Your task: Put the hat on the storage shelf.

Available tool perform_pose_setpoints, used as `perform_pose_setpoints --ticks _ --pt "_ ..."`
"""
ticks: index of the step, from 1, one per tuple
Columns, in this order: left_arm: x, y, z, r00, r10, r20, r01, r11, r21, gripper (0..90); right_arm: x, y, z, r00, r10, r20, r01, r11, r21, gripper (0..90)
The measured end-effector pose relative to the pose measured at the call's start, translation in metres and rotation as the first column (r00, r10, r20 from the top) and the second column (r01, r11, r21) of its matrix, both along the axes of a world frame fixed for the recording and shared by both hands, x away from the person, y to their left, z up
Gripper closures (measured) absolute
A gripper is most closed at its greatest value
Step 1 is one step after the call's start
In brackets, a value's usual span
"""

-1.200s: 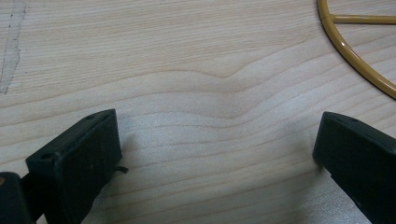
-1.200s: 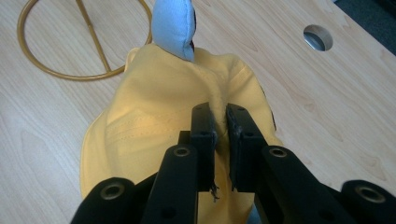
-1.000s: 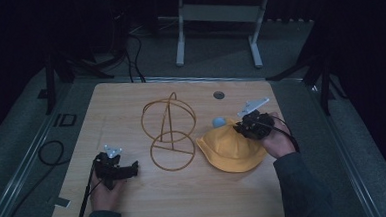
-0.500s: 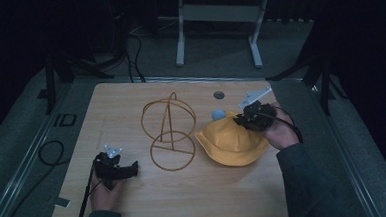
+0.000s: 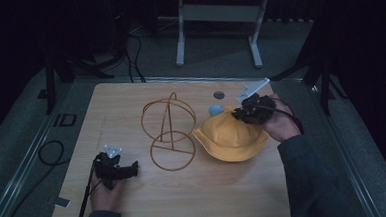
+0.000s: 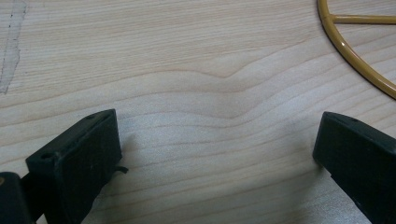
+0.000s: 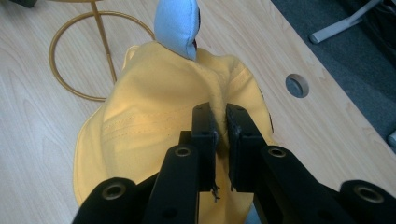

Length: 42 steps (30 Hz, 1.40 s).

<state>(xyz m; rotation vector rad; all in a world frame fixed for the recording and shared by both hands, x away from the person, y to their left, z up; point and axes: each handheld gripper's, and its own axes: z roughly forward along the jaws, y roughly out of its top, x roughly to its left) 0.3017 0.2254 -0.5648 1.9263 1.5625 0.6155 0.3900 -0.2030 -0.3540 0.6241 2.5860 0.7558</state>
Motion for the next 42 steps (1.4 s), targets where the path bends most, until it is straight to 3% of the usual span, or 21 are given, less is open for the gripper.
perform_pose_setpoints --ticks 14,42 --pt "0.0 0.0 0.0 1.0 0.0 -0.001 0.0 1.0 0.0 0.8 0.008 -0.007 0.019 0.9998 0.013 0.017 -0.013 1.0 -0.011 82.9" --pt "0.0 0.0 0.0 1.0 -0.001 -0.002 0.001 1.0 0.001 0.8 0.019 -0.025 0.052 0.9989 -0.012 0.046 0.011 0.999 0.035 83.2"
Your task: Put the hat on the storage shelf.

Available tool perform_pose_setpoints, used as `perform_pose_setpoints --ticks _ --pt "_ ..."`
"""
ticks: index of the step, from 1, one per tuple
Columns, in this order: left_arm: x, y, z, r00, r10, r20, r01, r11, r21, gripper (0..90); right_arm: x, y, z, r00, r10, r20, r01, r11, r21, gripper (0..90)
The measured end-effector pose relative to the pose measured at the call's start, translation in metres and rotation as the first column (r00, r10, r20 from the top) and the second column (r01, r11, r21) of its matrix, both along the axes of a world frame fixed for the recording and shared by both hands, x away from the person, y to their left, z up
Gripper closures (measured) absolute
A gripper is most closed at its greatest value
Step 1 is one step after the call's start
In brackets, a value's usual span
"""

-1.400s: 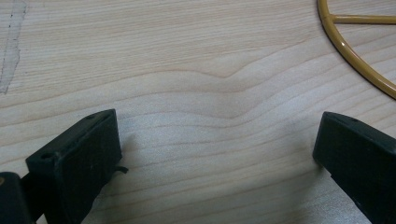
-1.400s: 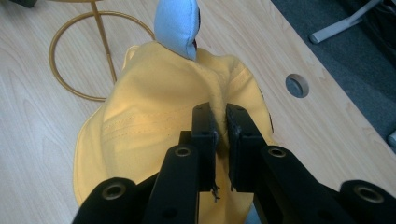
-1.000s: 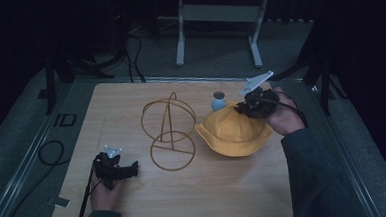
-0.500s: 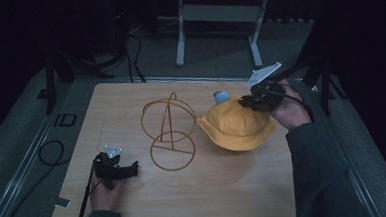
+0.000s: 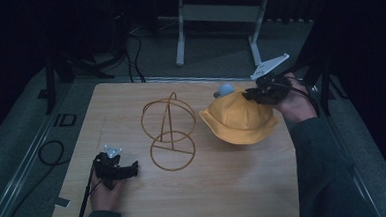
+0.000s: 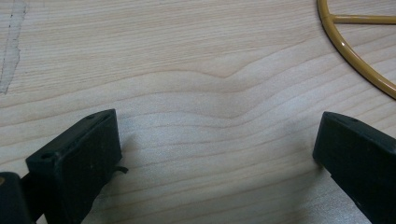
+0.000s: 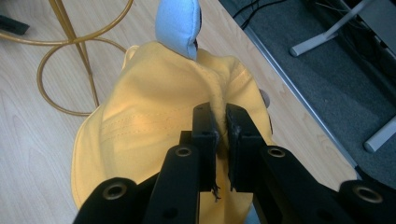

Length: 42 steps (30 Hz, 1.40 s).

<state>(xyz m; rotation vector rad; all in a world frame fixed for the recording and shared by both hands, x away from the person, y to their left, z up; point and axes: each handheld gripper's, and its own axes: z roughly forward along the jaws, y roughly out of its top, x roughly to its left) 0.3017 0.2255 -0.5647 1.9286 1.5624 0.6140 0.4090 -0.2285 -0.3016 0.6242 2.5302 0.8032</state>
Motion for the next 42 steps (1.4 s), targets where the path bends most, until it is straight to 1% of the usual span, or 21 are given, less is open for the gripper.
perform_pose_setpoints --ticks 6,14,17,19,21,24,26,31,42 --pt "0.0 0.0 0.0 1.0 -0.001 0.0 0.001 1.0 0.001 0.8 0.002 -0.001 0.008 1.0 0.003 0.008 -0.003 1.0 0.007 83.3" --pt "0.0 0.0 0.0 1.0 -0.001 0.0 0.001 1.0 0.001 0.8 0.007 -0.001 0.019 0.9997 0.008 0.025 -0.009 0.999 0.035 83.3" --pt "0.0 0.0 0.0 1.0 -0.001 0.0 0.001 1.0 0.001 0.8 0.007 -0.001 0.024 0.9994 0.008 0.034 -0.009 0.999 0.037 83.3" --pt "0.0 0.0 0.0 1.0 -0.001 0.0 0.001 1.0 0.001 0.8 0.008 -0.002 0.027 0.9991 0.008 0.041 -0.01 0.999 0.053 83.4" --pt "0.0 0.0 0.0 1.0 -0.001 0.0 0.001 1.0 0.001 0.8 0.008 -0.002 0.029 0.9992 0.012 0.039 -0.014 0.997 0.07 83.4" --pt "0.0 0.0 0.0 1.0 -0.002 -0.001 0.002 1.0 0.002 0.8 0.008 0.001 0.03 0.9989 0.017 0.044 -0.019 0.998 0.055 83.5" --pt "0.0 0.0 0.0 1.0 -0.002 -0.001 0.002 1.0 0.002 0.8 0.008 0.003 0.032 0.9987 0.022 0.045 -0.024 0.998 0.054 83.4" --pt "0.0 0.0 0.0 1.0 -0.002 -0.001 0.002 1.0 0.002 0.8 0.007 0.005 0.037 0.998 0.031 0.055 -0.035 0.996 0.08 83.4" --pt "0.0 0.0 0.0 1.0 -0.001 0.0 0.001 1.0 -0.001 0.8 0.003 0.011 0.049 0.9953 0.062 0.074 -0.07 0.991 0.117 83.4"
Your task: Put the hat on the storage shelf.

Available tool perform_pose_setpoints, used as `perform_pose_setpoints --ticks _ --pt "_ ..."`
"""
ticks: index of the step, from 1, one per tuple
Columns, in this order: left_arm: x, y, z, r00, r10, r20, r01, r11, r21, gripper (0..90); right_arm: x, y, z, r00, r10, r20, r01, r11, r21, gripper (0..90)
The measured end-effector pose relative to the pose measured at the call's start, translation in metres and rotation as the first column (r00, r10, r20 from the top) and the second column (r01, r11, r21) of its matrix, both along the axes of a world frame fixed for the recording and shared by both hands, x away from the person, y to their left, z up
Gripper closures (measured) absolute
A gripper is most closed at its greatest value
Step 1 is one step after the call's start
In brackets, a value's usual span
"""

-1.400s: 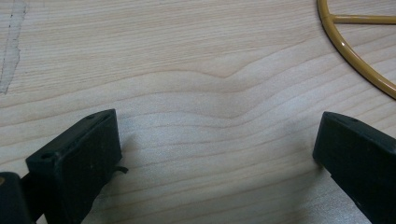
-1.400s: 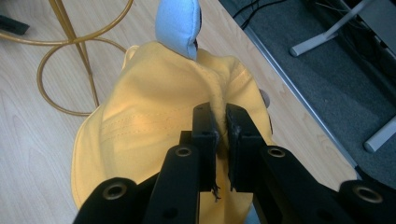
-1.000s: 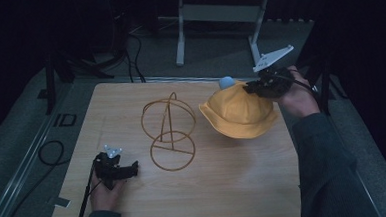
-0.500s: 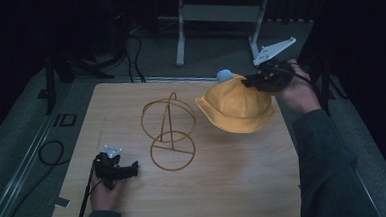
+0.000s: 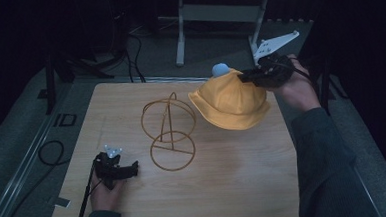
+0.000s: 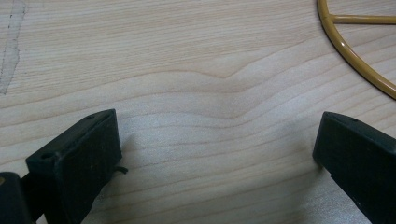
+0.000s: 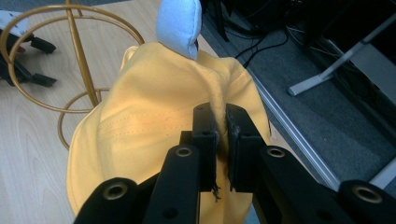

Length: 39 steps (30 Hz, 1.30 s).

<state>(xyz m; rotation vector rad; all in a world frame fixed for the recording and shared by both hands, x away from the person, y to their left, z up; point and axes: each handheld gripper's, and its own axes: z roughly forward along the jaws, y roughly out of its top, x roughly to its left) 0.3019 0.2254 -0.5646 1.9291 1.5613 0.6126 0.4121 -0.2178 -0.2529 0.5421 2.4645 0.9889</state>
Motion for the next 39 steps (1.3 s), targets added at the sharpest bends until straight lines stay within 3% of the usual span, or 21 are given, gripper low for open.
perform_pose_setpoints --ticks 18,32,39 --pt "0.0 0.0 0.0 1.0 0.001 0.0 -0.001 1.0 -0.001 0.8 -0.006 0.024 0.019 0.9983 0.051 0.029 -0.052 0.997 0.058 83.6" --pt "0.0 0.0 0.0 1.0 0.001 0.0 -0.001 1.0 -0.001 0.8 -0.011 0.059 0.028 0.9934 0.109 0.033 -0.111 0.992 0.056 83.5" --pt "0.0 0.0 0.0 1.0 0.002 -0.001 -0.002 1.0 -0.002 0.8 -0.014 0.094 0.026 0.987 0.157 0.032 -0.158 0.987 0.022 83.5"
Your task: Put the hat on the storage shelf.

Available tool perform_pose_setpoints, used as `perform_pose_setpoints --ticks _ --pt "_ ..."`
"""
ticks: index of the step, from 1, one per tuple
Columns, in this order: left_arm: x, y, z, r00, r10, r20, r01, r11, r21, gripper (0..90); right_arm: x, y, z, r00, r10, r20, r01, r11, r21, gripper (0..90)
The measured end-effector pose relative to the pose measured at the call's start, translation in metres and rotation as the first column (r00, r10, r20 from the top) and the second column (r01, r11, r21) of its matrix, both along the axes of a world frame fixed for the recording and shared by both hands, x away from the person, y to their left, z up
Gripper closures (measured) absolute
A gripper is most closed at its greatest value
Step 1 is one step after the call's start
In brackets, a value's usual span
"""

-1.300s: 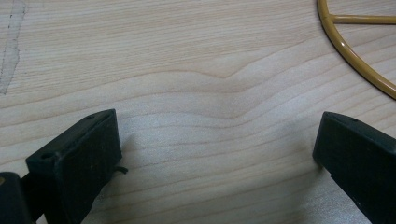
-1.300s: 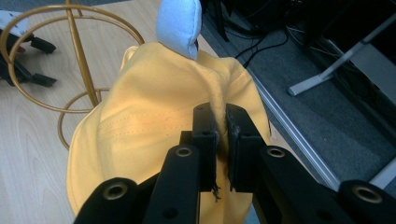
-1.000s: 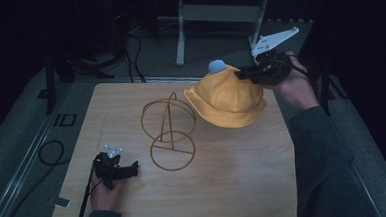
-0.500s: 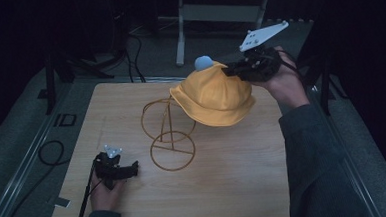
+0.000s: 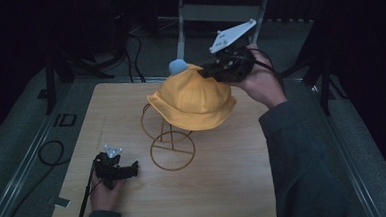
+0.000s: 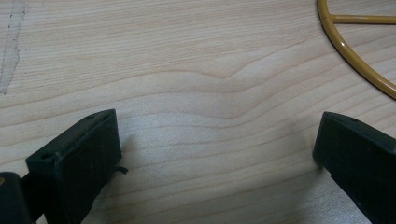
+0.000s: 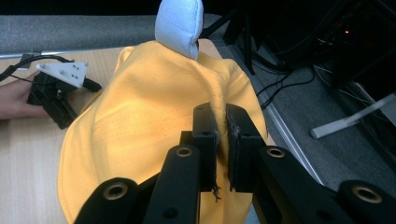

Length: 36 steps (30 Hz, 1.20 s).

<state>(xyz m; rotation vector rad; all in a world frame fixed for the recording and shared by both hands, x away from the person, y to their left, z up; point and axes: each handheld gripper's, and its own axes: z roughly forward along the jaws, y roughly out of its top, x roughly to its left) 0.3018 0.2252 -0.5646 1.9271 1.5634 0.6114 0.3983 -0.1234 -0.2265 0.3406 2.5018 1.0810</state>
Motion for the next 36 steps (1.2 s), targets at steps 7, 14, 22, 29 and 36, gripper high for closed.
perform_pose_setpoints --ticks 7,14,22,29,36 --pt "0.0 0.0 0.0 1.0 -0.002 0.0 0.002 1.0 0.001 0.8 -0.001 0.03 -0.006 0.9996 0.027 0.001 -0.027 0.998 -0.064 83.5" --pt "0.0 0.0 0.0 1.0 -0.002 -0.001 0.002 1.0 0.0 0.8 0.001 0.056 -0.014 0.9992 0.039 -0.013 -0.04 0.995 -0.092 83.4" --pt "0.0 0.0 0.0 1.0 0.002 0.002 -0.002 1.0 -0.003 0.8 0.004 0.081 -0.032 0.9979 0.048 -0.044 -0.053 0.991 -0.12 83.1" --pt "0.0 0.0 0.0 1.0 0.002 0.002 -0.002 1.0 -0.003 0.8 -0.001 0.099 -0.045 0.9926 0.089 -0.083 -0.101 0.982 -0.159 81.9" --pt "0.0 0.0 0.0 1.0 0.002 0.003 -0.002 1.0 -0.003 0.8 -0.001 0.103 -0.05 0.9886 0.108 -0.105 -0.124 0.98 -0.158 78.0"
